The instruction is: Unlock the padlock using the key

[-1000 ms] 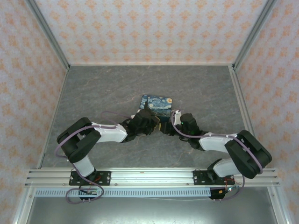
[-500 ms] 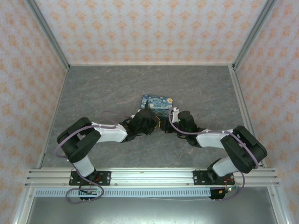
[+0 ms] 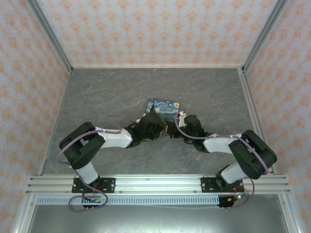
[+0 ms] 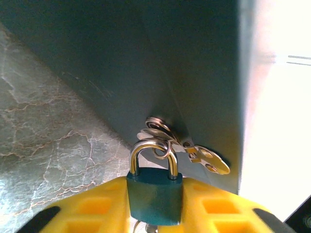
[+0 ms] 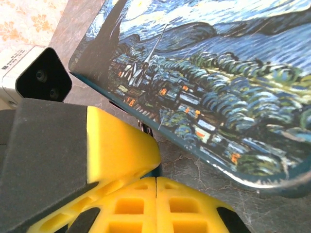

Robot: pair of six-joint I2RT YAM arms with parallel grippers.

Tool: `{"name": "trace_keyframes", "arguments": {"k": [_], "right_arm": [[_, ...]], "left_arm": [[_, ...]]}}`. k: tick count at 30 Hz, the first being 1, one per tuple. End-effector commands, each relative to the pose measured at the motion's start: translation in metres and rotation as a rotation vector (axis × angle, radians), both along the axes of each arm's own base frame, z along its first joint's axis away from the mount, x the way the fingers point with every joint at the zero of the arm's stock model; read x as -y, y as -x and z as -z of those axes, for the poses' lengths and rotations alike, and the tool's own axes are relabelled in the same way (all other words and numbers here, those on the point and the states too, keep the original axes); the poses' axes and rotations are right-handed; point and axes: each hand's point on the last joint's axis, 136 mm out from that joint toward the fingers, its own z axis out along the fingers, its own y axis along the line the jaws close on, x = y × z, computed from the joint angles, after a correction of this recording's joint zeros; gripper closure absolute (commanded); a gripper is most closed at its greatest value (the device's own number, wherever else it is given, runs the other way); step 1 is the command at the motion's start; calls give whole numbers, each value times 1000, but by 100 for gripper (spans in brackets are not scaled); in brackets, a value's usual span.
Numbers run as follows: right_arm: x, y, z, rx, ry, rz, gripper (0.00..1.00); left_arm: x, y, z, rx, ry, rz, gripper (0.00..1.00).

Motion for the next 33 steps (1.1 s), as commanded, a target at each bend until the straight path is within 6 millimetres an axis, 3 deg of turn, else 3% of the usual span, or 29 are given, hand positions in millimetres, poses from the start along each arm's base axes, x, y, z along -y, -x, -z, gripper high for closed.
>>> {"name": "trace_keyframes", "arguments": {"k": [1,8,11,18,33], "right_arm": [[-4,-11,-17,-4,-74,60,100],[-9,-11,-21,-123,-244,134,100],[-10,-12,-24,-169,-293,164,100],[-9,-12,-23,-258,-334,216,100],[-6,-9,-18,-295,-337,247,100]], "left_arm": [[1,-9,-33,81,29,4,64],[-22,-5,-34,88,6,-34,45],[-28,-3,-27,72,17,-60,42],[-24,-4,-9,29,99,-105,45],[-16,-11,4,17,154,-162,58]]}}
